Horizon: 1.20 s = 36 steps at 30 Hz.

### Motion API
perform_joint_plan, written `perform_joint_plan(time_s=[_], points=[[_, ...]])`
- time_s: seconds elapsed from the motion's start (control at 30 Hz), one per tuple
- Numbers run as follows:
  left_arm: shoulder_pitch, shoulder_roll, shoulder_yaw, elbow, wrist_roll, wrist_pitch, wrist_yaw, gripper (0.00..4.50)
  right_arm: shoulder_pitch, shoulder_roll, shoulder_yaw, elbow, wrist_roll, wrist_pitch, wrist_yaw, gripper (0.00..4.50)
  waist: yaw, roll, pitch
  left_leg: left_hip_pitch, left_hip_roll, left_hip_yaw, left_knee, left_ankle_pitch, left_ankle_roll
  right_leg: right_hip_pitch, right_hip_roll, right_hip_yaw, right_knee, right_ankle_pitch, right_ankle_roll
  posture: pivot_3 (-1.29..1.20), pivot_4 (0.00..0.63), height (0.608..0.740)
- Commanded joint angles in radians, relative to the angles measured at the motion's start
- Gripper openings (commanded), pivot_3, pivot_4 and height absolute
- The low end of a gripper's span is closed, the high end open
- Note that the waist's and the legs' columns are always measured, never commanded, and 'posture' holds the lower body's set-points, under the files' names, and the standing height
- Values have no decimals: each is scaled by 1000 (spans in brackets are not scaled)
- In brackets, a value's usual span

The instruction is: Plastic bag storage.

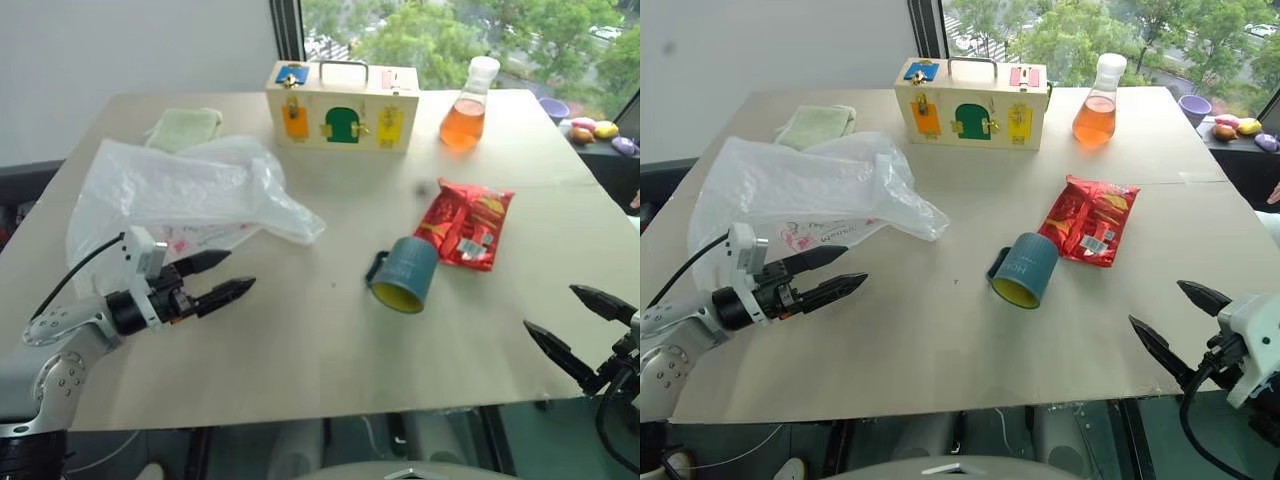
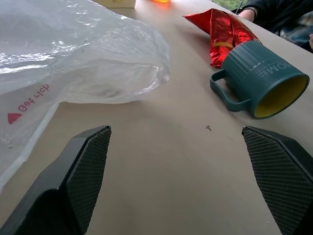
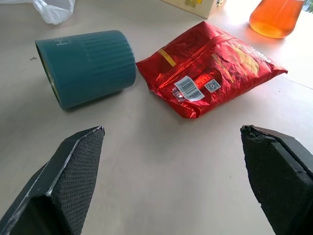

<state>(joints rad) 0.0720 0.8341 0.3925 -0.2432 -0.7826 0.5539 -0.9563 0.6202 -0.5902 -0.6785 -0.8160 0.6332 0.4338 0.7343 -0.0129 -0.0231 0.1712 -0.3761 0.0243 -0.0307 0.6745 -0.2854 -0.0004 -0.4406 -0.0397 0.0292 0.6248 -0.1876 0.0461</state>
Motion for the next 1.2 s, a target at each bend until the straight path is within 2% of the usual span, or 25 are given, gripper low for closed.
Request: perform_joint_plan(time_s=[0.03, 0.27, 0.53, 0.67, 0.8, 1.0, 1.2], points=[[-70, -8, 16, -3, -12, -15, 11, 4452, -16, -12, -20, 31, 9, -29, 19, 4500, 0, 0, 0, 0, 0, 0, 0, 0, 0, 0, 0, 0, 0, 0, 0, 0, 150, 740], [-235, -106, 15, -7, -66, 80, 197, 4452, -149, 1, 75, 143, -62, -66, -34, 4500, 1, -1, 0, -3, -3, -1, 0, 0, 0, -1, 0, 3, -1, 0, 0, 0, 150, 740], [-199, -99, 8, -88, -26, 81, 202, 4452, -152, 12, 167, 59, 24, -78, 27, 4500, -1, -1, 1, -2, -2, -1, -1, 0, 0, 0, 1, 3, 0, 0, 0, 0, 150, 740], [-171, -54, 19, 16, 263, -224, 205, 4452, -135, -2, 211, -13, 90, -100, 101, 4500, 0, -1, 1, 0, -2, -1, 0, 0, 0, 1, 3, 6, 1, 0, 0, 0, 150, 740], [-170, 30, 11, 126, 417, -381, 175, 4452, -140, -25, 247, -77, 101, -139, 149, 4500, 0, -1, 1, 1, -1, -1, -1, 0, 0, 1, 6, 8, 2, 0, 0, 0, 150, 740], [-211, 121, -9, 327, 462, -529, 21, 4452, -273, -63, 323, -163, 201, -127, 109, 4500, -1, -2, 1, 1, -1, 1, 0, 0, 0, 0, 6, 11, 1, 0, 0, 0, 150, 740], [-296, 139, -35, 446, 510, -590, 4, 4452, -412, -80, 314, -195, 302, -145, 32, 4500, 4, -4, 1, -1, -2, 0, 0, 0, 0, 0, 6, 11, 1, 1, 0, 0, 150, 740]])
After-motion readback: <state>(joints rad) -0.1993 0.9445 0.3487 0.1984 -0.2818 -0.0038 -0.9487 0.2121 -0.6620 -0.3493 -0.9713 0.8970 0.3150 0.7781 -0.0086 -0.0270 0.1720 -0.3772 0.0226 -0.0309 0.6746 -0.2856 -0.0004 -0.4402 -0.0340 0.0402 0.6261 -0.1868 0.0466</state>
